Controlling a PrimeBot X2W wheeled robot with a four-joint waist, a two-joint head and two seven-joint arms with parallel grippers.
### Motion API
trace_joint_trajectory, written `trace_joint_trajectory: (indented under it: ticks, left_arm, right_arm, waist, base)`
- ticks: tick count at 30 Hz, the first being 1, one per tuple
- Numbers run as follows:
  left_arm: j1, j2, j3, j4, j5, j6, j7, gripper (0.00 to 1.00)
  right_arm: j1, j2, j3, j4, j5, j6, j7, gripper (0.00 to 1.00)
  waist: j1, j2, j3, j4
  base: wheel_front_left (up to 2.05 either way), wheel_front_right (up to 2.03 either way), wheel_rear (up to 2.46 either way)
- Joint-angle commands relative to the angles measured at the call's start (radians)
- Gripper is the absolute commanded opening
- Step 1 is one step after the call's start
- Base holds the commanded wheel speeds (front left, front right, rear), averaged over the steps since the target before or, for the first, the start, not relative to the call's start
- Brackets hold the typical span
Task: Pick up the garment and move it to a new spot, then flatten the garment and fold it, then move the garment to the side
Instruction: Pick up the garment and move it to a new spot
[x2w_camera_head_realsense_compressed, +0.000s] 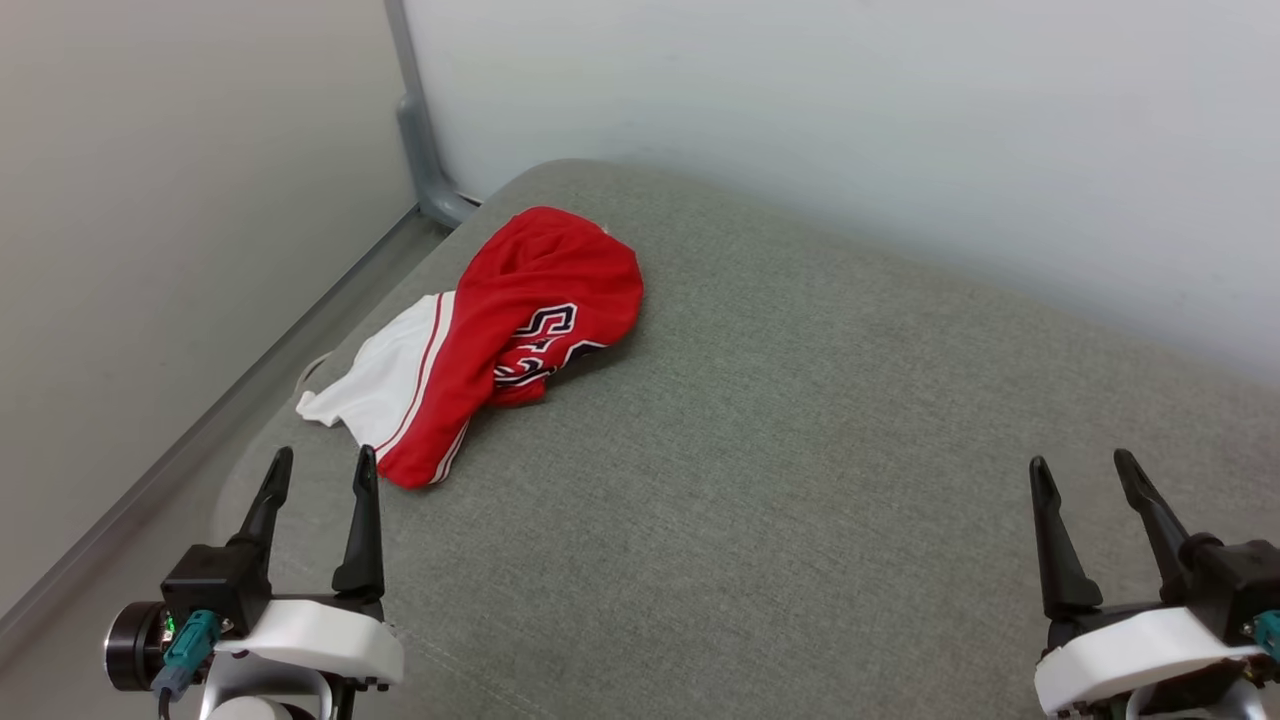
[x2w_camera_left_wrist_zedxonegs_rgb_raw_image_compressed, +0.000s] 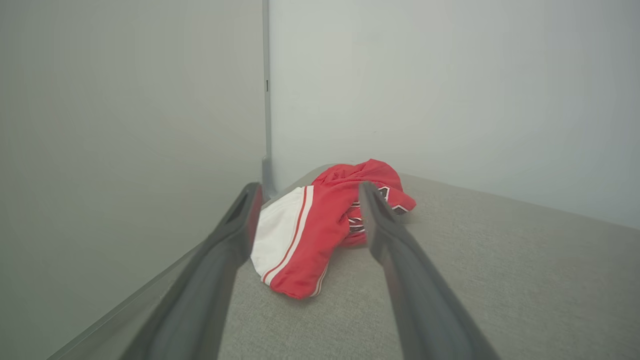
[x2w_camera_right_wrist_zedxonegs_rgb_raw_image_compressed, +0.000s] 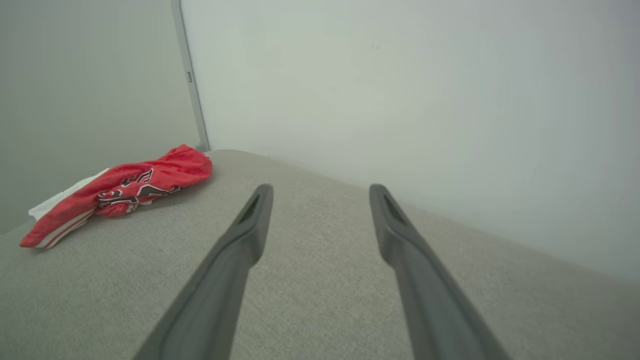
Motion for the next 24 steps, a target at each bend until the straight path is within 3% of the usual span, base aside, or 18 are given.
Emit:
trace_joint_trajectory:
  ticks: [1,9,15,18,24]
  left_arm:
    - [-0.001,0.0,0.005,-0.006,-0.003,0.0,-0.003,1.0]
    - [-0.067,0.01,0.009,0.01,-0.007,-0.005,-0.003,1.0]
    - [-0.188,0.047,-0.007,0.109,-0.084,-0.01,0.006,1.0]
    - [-0.278,0.086,-0.034,0.175,-0.158,-0.011,0.058,1.0]
    - [-0.455,0.229,-0.132,0.279,-0.376,-0.011,0.236,1.0]
  right_arm:
    - [-0.014,-0.002,0.004,0.003,0.001,-0.001,-0.003,1.0]
    - [-0.046,-0.002,0.0,0.001,-0.02,-0.001,0.005,1.0]
    - [-0.081,-0.002,0.006,-0.04,-0.059,-0.001,0.043,1.0]
    - [-0.102,-0.002,0.003,-0.066,-0.074,-0.001,0.058,1.0]
    - [-0.142,-0.002,-0.002,-0.114,-0.082,-0.001,0.084,1.0]
  waist:
    - [0.0,0.0,0.008,0.006]
    - [0.0,0.0,0.051,0.011]
    - [0.0,0.0,0.136,-0.033]
    - [0.0,0.0,0.184,-0.063]
    - [0.0,0.0,0.29,-0.126]
  base:
    - [0.0,0.0,0.0]
    - [0.0,0.0,0.0]
    - [0.0,0.0,0.0]
    - [0.0,0.0,0.0]
    - [0.0,0.0,0.0]
